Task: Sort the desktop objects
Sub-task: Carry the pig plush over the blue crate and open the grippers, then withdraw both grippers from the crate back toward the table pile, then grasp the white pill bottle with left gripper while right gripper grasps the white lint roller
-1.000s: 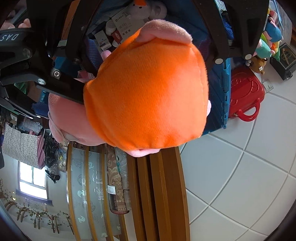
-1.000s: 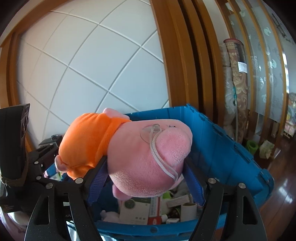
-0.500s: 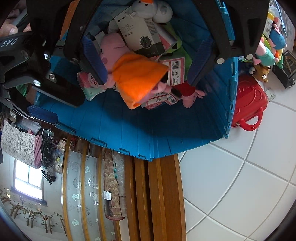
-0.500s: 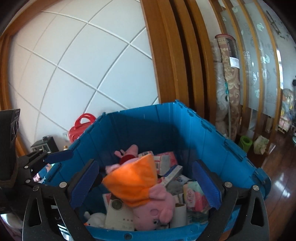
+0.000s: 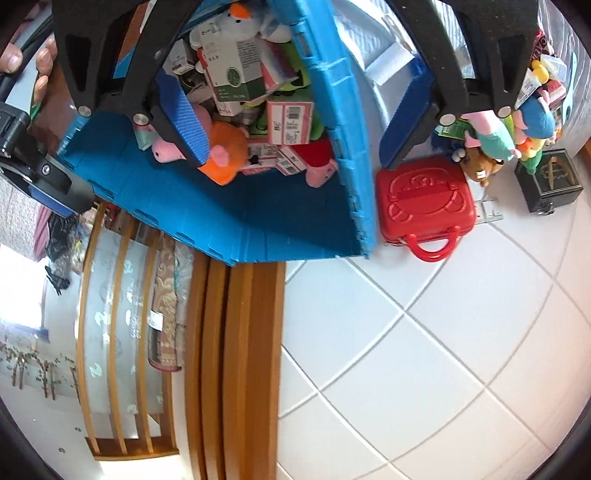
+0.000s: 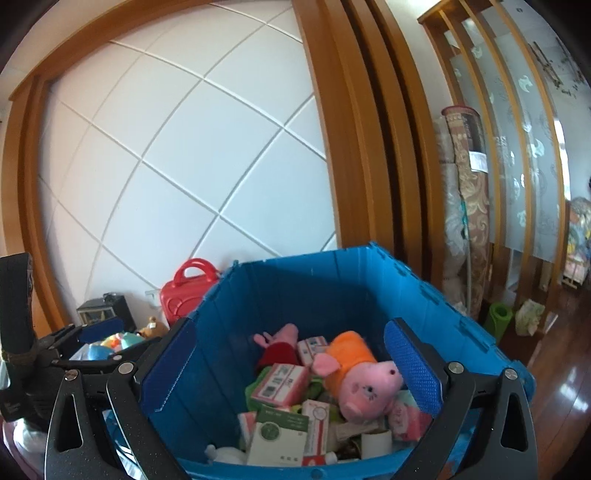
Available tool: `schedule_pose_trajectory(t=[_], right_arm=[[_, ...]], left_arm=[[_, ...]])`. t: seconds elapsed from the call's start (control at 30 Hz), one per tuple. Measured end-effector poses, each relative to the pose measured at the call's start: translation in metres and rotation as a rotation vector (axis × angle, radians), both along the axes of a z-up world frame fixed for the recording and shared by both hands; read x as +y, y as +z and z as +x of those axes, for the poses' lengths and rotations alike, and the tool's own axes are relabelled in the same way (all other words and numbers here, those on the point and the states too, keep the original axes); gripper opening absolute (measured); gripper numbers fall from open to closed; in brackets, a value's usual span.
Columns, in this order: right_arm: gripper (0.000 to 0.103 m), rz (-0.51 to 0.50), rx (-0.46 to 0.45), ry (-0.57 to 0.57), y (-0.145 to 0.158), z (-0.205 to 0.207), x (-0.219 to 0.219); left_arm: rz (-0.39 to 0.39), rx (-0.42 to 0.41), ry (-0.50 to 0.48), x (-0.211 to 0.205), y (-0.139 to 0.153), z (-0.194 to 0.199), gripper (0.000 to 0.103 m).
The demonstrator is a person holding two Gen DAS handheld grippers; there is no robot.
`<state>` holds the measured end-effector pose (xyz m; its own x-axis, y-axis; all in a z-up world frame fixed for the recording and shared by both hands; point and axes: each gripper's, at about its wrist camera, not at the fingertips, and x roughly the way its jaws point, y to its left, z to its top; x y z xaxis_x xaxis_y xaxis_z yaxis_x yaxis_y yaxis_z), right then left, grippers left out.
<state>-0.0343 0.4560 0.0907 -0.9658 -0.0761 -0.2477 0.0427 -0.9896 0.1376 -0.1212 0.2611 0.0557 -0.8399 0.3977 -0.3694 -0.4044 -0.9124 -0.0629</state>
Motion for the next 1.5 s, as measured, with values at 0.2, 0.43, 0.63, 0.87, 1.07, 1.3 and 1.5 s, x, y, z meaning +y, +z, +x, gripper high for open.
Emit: schedule_pose_trajectory(t=[0.2,0.43,0.63,0.87,1.07,1.3,1.5], right_arm=[[0.103,0.028,-0.001,0.139,0.004,-0.022,-0.069],[0.103,0.052,-0.003,0.312,0.005,-0.039,-0.17],[0.103,0.091,-0.068,0.398,-0.012,-0.064,-0.259],[0.103,0.106,-0.247,0.43,-0.065,-0.111,-0.33],[0.103,0.121,-0.443,0.345,-0.128,-0.155,-0.342],[0.103,0.118,-0.64,0.242,-0.196,-0.194,-0.328],[0.103,0.107,-0.773,0.18,-0.246,-0.224,-0.313]], left_arm=[[0.037,0.053,0.188,-0.085,0.003,0.008,0.102],[0.032,0.003,0.375,-0.194,-0.015,-0.005,0.102],[-0.004,-0.09,0.507,-0.291,-0.045,-0.02,0.102],[-0.074,-0.208,0.599,-0.366,-0.101,-0.04,0.102],[-0.083,-0.372,0.556,-0.375,-0.16,-0.076,0.102],[-0.135,-0.552,0.447,-0.325,-0.233,-0.131,0.102],[-0.183,-0.671,0.365,-0.287,-0.287,-0.175,0.095]])
